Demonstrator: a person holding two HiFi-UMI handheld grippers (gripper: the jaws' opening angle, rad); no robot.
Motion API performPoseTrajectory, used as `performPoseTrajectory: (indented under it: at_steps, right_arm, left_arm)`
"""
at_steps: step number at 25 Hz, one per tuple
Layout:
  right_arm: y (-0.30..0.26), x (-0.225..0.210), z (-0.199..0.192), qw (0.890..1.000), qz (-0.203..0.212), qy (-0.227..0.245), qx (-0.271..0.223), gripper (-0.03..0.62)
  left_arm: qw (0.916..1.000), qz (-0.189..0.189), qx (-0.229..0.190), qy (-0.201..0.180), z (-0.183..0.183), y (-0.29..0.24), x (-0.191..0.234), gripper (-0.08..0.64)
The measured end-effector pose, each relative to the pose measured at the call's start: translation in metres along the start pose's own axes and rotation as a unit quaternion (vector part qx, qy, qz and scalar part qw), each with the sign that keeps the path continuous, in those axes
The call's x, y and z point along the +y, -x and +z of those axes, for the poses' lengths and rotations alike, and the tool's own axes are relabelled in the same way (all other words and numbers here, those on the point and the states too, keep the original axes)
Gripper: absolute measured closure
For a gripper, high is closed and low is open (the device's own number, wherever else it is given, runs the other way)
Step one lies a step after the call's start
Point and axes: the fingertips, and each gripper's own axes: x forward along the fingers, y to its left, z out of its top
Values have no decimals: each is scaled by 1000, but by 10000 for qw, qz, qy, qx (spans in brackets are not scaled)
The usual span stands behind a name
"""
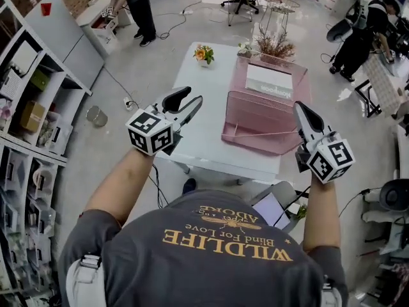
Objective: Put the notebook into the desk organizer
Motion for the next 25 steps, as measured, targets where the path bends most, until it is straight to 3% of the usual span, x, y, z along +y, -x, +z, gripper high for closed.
performPoseTrajectory:
  at_steps: [5,10,13,18,25]
  right_arm:
    - [-27,42,-6,9994,330,-130,-13,592]
    - [-58,90,-23,9989,396,-240,45,592]
    - [-81,117,-34,9990,277,-337,58,592]
    - [-108,152,-40,9989,-39,-462,41,592]
    - [-104,163,-39,9986,-277,-391,213,592]
  left_arm:
    - [9997,-12,-205,116,-2,55,-5,430]
    - [9990,28,-376,240,-7,104,27,505]
    - [9991,10,-380,185,-9,127,57,559]
    - [9992,-228,-330,81,-12,158,96,560]
    - [9971,-435,-528,329,-10,159,112,560]
